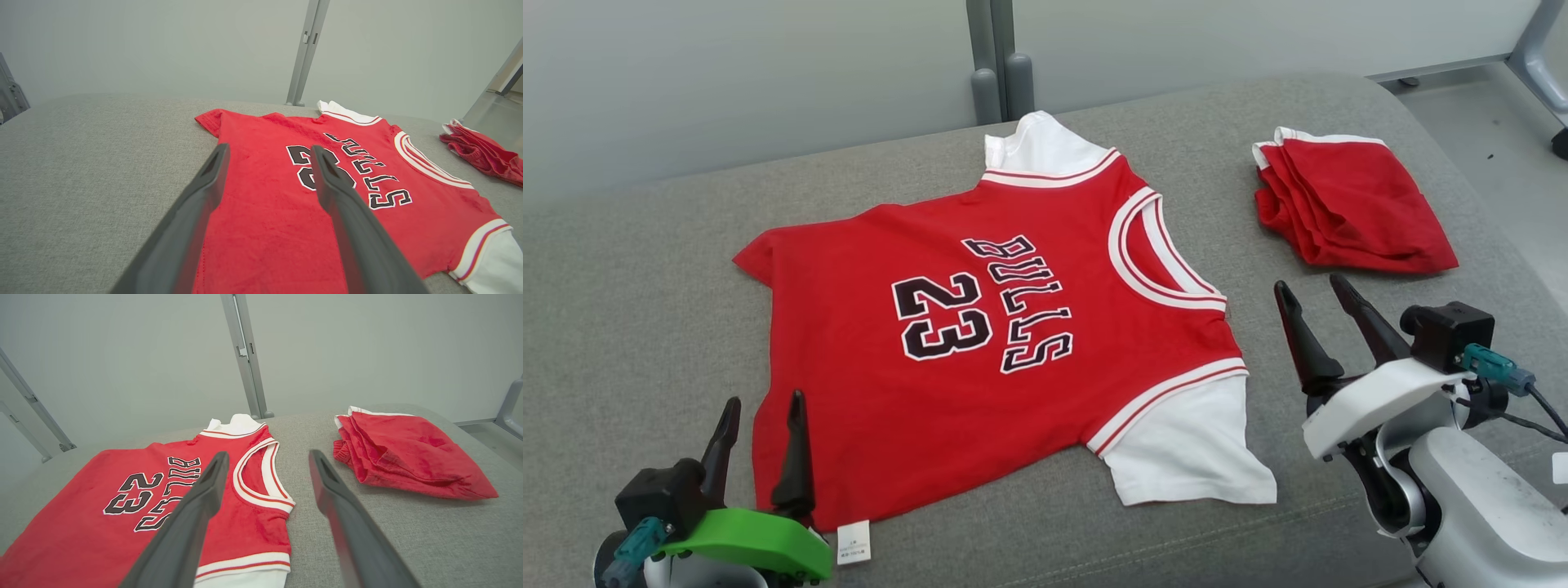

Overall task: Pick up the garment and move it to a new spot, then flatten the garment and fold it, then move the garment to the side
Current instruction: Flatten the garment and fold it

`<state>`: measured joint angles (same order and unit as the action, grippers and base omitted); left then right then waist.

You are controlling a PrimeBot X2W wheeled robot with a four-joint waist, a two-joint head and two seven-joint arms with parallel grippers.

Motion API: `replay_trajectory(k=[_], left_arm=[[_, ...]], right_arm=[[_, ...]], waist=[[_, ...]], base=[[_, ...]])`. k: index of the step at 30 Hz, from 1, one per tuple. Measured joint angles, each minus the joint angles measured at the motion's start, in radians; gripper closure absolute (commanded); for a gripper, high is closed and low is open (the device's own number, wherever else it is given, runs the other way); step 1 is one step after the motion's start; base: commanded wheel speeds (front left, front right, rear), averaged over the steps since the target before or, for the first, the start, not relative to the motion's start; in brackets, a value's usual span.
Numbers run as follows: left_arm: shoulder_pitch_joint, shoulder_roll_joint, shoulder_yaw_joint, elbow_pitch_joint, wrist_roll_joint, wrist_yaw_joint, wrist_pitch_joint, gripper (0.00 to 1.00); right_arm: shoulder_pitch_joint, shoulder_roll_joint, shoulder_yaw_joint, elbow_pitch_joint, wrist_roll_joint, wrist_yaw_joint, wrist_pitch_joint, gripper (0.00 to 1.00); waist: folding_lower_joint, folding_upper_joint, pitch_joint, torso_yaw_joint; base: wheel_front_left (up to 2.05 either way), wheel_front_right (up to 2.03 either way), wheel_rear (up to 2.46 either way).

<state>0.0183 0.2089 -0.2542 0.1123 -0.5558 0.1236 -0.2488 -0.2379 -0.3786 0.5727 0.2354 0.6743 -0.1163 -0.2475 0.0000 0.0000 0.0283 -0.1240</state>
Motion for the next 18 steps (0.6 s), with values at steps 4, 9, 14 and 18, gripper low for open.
replay_trajectory(k=[4, 9, 14, 18], left_arm=[[0.007, -0.027, 0.023, 0.004, 0.023, 0.000, 0.000, 0.00], [0.017, -0.048, 0.037, 0.003, 0.047, 0.000, 0.000, 0.00], [0.017, -0.072, 0.049, 0.003, 0.078, 0.000, 0.000, 0.00], [0.018, -0.083, 0.050, 0.003, 0.090, 0.000, 0.000, 0.00]], right_arm=[[0.000, 0.032, -0.029, -0.010, -0.028, -0.002, -0.003, 0.00], [0.002, 0.060, -0.042, -0.013, -0.055, -0.007, -0.003, 0.00], [0.005, 0.085, -0.046, -0.012, -0.071, -0.007, -0.003, 0.00], [0.009, 0.102, -0.051, -0.009, -0.081, -0.007, -0.003, 0.00]], waist=[[0.0000, 0.0000, -0.011, 0.006], [0.0000, 0.0000, -0.017, 0.008], [0.0000, 0.0000, -0.021, 0.010], [0.0000, 0.0000, -0.024, 0.013]], base=[[0.00, 0.00, 0.00], [0.00, 0.00, 0.00], [0.00, 0.00, 0.00], [0.00, 0.00, 0.00]])
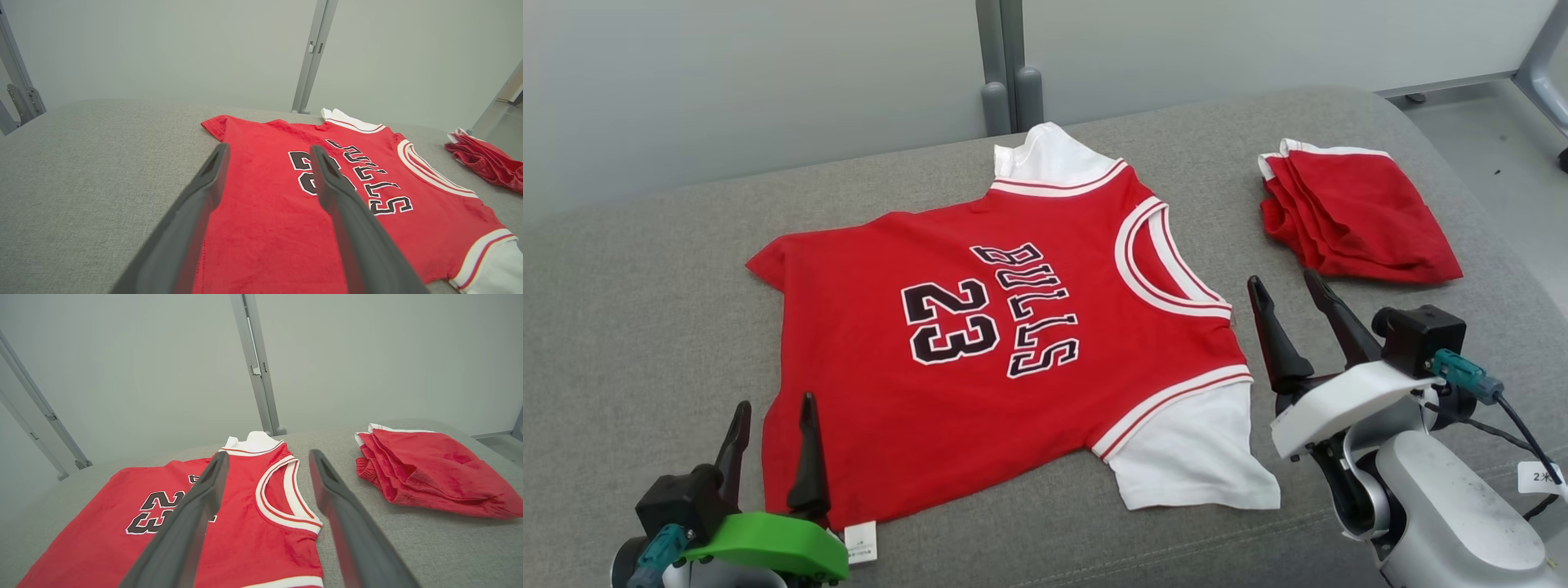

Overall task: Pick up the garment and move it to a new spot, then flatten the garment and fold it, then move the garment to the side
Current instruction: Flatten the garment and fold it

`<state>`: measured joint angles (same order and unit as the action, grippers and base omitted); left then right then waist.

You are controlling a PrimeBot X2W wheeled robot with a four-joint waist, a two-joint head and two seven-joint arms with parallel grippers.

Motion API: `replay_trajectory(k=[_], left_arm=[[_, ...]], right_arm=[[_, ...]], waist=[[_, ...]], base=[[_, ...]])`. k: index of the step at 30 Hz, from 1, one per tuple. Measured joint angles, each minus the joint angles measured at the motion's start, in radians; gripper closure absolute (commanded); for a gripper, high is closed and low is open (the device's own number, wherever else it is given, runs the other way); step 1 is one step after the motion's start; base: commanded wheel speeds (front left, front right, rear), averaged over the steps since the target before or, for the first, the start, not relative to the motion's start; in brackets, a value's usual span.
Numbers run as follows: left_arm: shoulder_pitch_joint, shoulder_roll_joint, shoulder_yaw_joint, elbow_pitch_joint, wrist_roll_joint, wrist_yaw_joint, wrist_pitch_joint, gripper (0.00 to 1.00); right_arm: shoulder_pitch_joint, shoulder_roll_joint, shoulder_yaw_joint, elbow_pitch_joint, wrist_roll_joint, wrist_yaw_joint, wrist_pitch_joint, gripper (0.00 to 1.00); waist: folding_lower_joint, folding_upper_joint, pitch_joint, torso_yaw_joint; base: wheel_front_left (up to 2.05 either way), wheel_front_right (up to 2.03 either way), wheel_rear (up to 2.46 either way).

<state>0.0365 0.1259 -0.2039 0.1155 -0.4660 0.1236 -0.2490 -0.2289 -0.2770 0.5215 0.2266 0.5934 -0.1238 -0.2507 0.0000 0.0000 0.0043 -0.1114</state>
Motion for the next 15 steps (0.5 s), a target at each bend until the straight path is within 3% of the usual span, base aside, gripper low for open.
replay_trajectory(k=[15], left_arm=[[0.013, -0.022, 0.009, 0.002, 0.041, 0.000, 0.000, 0.00]], right_arm=[[0.014, 0.028, -0.017, 0.020, -0.033, 0.000, -0.001, 0.00]], waist=[[0.0000, 0.0000, -0.005, 0.008]], base=[[0.00, 0.00, 0.00]])
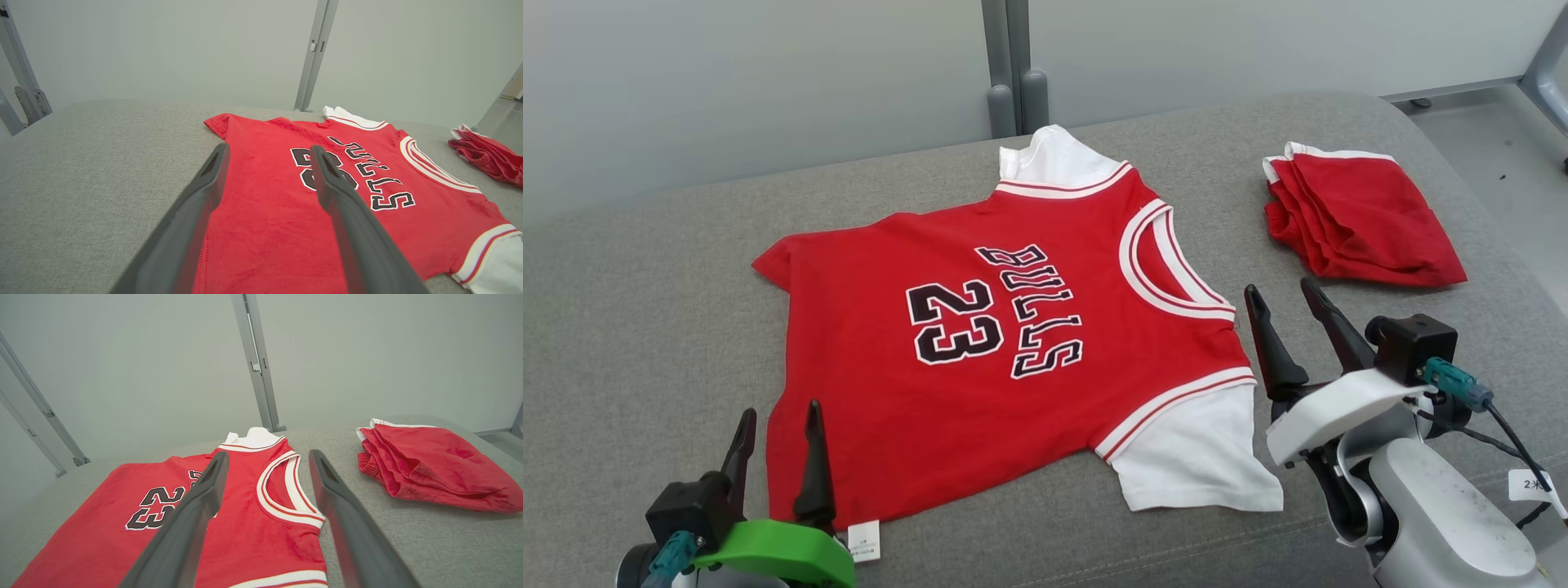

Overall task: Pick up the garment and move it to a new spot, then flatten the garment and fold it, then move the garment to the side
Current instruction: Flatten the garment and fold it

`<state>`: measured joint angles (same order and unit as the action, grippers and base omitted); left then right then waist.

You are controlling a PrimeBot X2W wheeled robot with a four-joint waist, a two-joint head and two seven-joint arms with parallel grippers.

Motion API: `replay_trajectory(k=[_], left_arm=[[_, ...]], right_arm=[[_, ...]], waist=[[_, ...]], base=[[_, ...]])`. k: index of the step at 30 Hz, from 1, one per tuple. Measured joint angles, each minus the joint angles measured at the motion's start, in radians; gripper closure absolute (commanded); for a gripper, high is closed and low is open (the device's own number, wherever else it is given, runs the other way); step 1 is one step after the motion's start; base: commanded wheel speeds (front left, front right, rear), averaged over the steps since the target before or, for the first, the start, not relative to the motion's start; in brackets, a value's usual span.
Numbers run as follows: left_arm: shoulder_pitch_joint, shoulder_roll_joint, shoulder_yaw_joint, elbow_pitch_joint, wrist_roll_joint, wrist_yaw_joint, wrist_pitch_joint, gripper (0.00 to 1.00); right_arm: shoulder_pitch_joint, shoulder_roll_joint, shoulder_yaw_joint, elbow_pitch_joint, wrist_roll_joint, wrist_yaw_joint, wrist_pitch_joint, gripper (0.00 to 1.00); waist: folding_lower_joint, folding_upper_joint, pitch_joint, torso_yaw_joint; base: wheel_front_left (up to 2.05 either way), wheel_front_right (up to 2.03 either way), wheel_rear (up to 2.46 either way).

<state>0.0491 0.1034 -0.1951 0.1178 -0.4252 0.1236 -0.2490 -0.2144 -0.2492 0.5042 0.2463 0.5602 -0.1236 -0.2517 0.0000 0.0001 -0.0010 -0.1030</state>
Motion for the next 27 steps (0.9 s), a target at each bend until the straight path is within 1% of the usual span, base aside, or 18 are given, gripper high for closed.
replay_trajectory(k=[6, 8, 15, 22, 27], left_arm=[[0.012, -0.006, 0.002, 0.005, 0.001, 0.000, 0.000, 0.00], [0.016, -0.010, 0.002, 0.013, 0.003, 0.000, 0.000, 0.00], [0.065, -0.018, -0.002, 0.087, -0.017, 0.000, 0.010, 0.00], [0.098, -0.030, 0.009, 0.122, -0.086, 0.000, 0.041, 0.00], [0.100, -0.052, 0.036, 0.146, -0.193, -0.004, 0.056, 0.00]], right_arm=[[0.006, 0.006, -0.009, 0.004, -0.011, 0.002, 0.000, 0.00], [0.011, 0.009, -0.012, 0.005, -0.015, 0.009, 0.000, 0.00], [0.041, 0.010, -0.019, 0.035, -0.016, 0.012, 0.000, 0.00], [0.061, 0.002, -0.028, 0.046, -0.016, 0.020, 0.000, 0.00], [0.061, 0.000, -0.040, 0.049, -0.016, 0.027, 0.000, 0.00]], waist=[[0.0000, 0.0000, 0.000, 0.001], [0.0000, 0.0000, 0.001, 0.001], [0.0000, -0.0001, 0.005, 0.004], [0.0000, 0.0000, 0.022, 0.005], [0.0000, 0.0000, 0.043, 0.007]], base=[[0.00, 0.00, 0.00], [0.00, 0.00, 0.00], [0.00, 0.00, 0.00], [0.00, 0.00, 0.00], [0.00, 0.00, 0.00]])
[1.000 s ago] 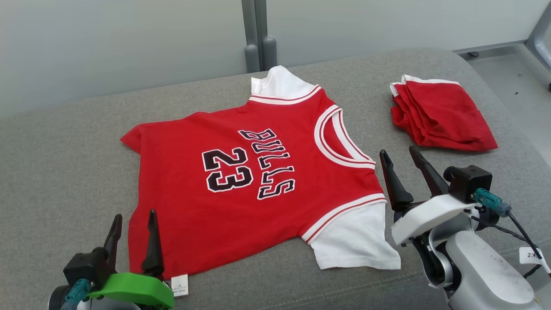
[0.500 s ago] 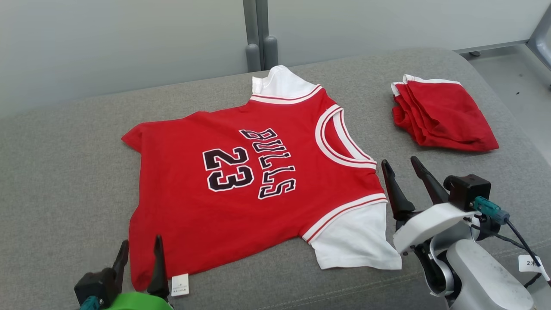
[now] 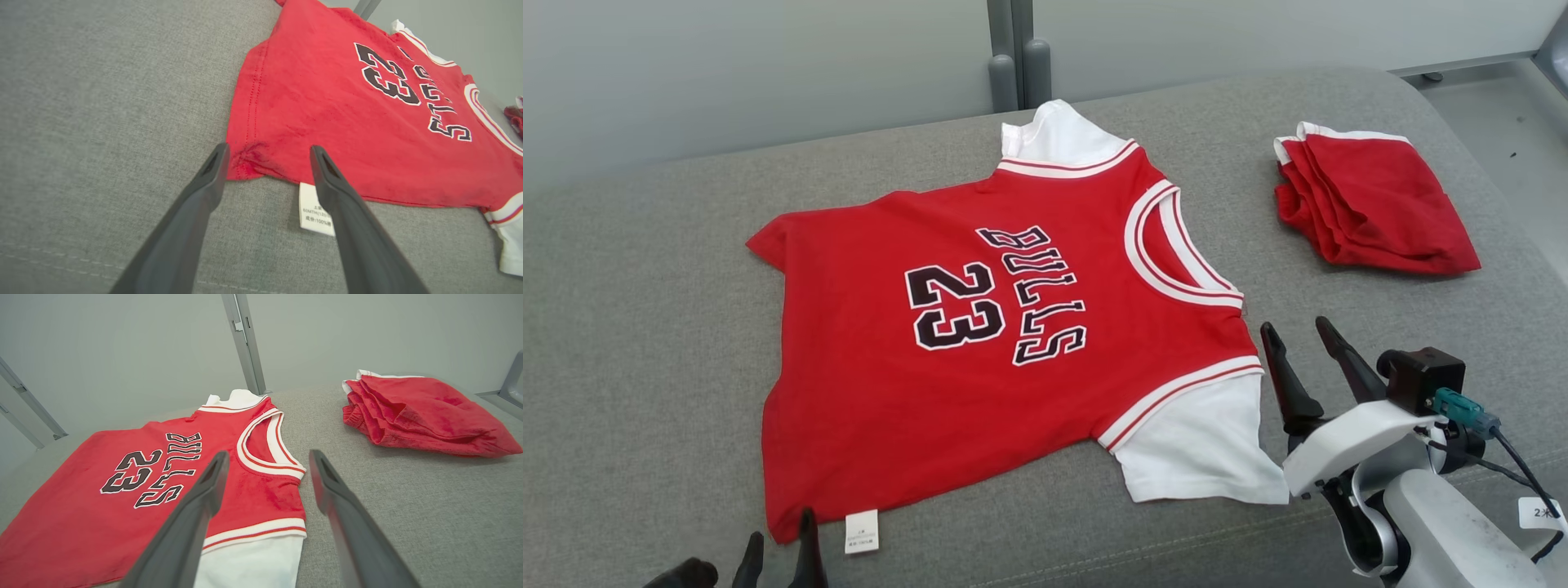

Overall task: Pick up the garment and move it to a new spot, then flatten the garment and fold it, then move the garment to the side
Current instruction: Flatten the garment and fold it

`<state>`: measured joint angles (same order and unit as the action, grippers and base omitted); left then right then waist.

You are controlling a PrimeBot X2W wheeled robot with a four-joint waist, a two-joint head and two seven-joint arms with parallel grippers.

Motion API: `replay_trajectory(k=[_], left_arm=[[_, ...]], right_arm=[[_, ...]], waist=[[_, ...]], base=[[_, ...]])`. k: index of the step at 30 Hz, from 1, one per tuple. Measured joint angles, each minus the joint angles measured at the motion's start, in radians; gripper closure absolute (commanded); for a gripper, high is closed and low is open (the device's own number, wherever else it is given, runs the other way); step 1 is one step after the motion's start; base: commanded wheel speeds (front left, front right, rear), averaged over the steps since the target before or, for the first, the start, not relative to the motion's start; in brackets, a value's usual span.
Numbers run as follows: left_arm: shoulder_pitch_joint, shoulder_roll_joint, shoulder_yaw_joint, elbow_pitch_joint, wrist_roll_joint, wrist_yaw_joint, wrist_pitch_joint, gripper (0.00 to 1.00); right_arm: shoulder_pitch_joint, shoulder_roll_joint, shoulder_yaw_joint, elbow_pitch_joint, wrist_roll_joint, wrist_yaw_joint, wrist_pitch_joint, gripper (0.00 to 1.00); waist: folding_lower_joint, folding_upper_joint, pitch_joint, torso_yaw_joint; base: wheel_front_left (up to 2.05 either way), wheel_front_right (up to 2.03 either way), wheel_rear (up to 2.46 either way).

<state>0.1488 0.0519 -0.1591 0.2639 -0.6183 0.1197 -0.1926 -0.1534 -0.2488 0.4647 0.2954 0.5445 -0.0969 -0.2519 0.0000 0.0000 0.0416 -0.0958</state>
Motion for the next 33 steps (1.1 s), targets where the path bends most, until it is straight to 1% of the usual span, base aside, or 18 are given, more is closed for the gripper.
replay_trajectory(k=[2, 4, 8, 11, 12, 18, 21, 23, 24, 25, 26, 27, 29, 33], left_arm=[[0.000, -0.003, 0.018, 0.014, -0.055, -0.007, 0.005, 0.00], [0.000, -0.003, 0.032, 0.020, -0.112, -0.016, 0.017, 0.00], [-0.001, -0.005, 0.038, 0.031, -0.197, -0.033, 0.035, 0.00], [-0.005, -0.005, 0.039, 0.052, -0.208, -0.040, 0.035, 0.00], [-0.009, -0.005, 0.040, 0.064, -0.219, -0.040, 0.034, 0.00], [-0.051, -0.005, 0.041, 0.097, -0.240, -0.049, 0.034, 0.00], [-0.062, -0.006, 0.053, 0.111, -0.254, -0.049, 0.033, 0.00], [-0.070, -0.006, 0.052, 0.121, -0.263, -0.049, 0.033, 0.00], [-0.075, -0.006, 0.052, 0.123, -0.267, -0.049, 0.032, 0.07], [-0.079, -0.006, 0.052, 0.126, -0.276, -0.050, 0.031, 0.36], [-0.086, -0.006, 0.053, 0.131, -0.291, -0.055, 0.019, 0.84], [-0.088, -0.006, 0.053, 0.132, -0.291, -0.059, 0.014, 1.00], [-0.089, -0.006, 0.051, 0.133, -0.291, -0.060, 0.012, 1.00], [-0.093, -0.006, 0.046, 0.130, -0.291, -0.075, 0.002, 1.00]], right_arm=[[0.000, 0.001, 0.000, 0.001, 0.000, 0.008, 0.000, 0.00], [-0.001, 0.001, 0.000, 0.001, -0.002, 0.009, 0.000, 0.00], [-0.002, 0.001, -0.002, 0.002, -0.009, 0.017, 0.000, 0.00], [-0.003, 0.002, -0.007, 0.003, -0.009, 0.020, 0.000, 0.00], [-0.003, 0.003, -0.010, 0.005, -0.009, 0.026, 0.000, 0.00], [-0.009, 0.004, -0.026, 0.008, -0.017, 0.026, 0.000, 0.00], [-0.013, 0.007, -0.026, 0.009, -0.017, 0.035, 0.000, 0.00], [-0.013, 0.009, -0.031, 0.012, -0.017, 0.035, 0.000, 0.00], [-0.013, 0.008, -0.032, 0.015, -0.017, 0.035, 0.000, 0.00], [-0.013, 0.008, -0.033, 0.019, -0.017, 0.036, 0.000, 0.00], [-0.012, 0.008, -0.033, 0.028, -0.017, 0.039, 0.000, 0.00], [-0.010, 0.008, -0.033, 0.035, -0.016, 0.046, 0.000, 0.00], [0.001, 0.008, -0.033, 0.048, -0.005, 0.053, 0.000, 0.00], [0.046, 0.018, -0.044, 0.076, 0.059, 0.080, 0.004, 0.00]], waist=[[0.0000, 0.0000, 0.008, -0.001], [0.0000, 0.0000, 0.015, -0.002], [0.0000, 0.0000, 0.029, -0.009], [0.0000, 0.0000, 0.037, -0.016], [0.0000, 0.0000, 0.041, -0.020], [0.0000, 0.0000, 0.053, -0.030], [0.0000, 0.0000, 0.058, -0.035], [0.0000, 0.0000, 0.061, -0.038], [0.0000, 0.0000, 0.062, -0.039], [0.0000, 0.0000, 0.063, -0.040], [0.0000, 0.0000, 0.065, -0.041], [0.0000, 0.0000, 0.066, -0.041], [0.0000, 0.0000, 0.069, -0.041], [0.0000, 0.0000, 0.079, -0.036]], base=[[0.00, 0.00, 0.00], [0.00, 0.00, 0.00], [0.00, 0.00, 0.00], [0.00, 0.00, 0.00], [0.00, 0.00, 0.00], [0.00, 0.00, 0.00], [0.00, 0.00, 0.00], [0.00, 0.00, 0.00], [0.00, 0.00, 0.00], [0.00, 0.00, 0.00], [0.00, 0.00, 0.00], [0.00, 0.00, 0.00], [0.00, 0.00, 0.00], [0.00, 0.00, 0.00]])
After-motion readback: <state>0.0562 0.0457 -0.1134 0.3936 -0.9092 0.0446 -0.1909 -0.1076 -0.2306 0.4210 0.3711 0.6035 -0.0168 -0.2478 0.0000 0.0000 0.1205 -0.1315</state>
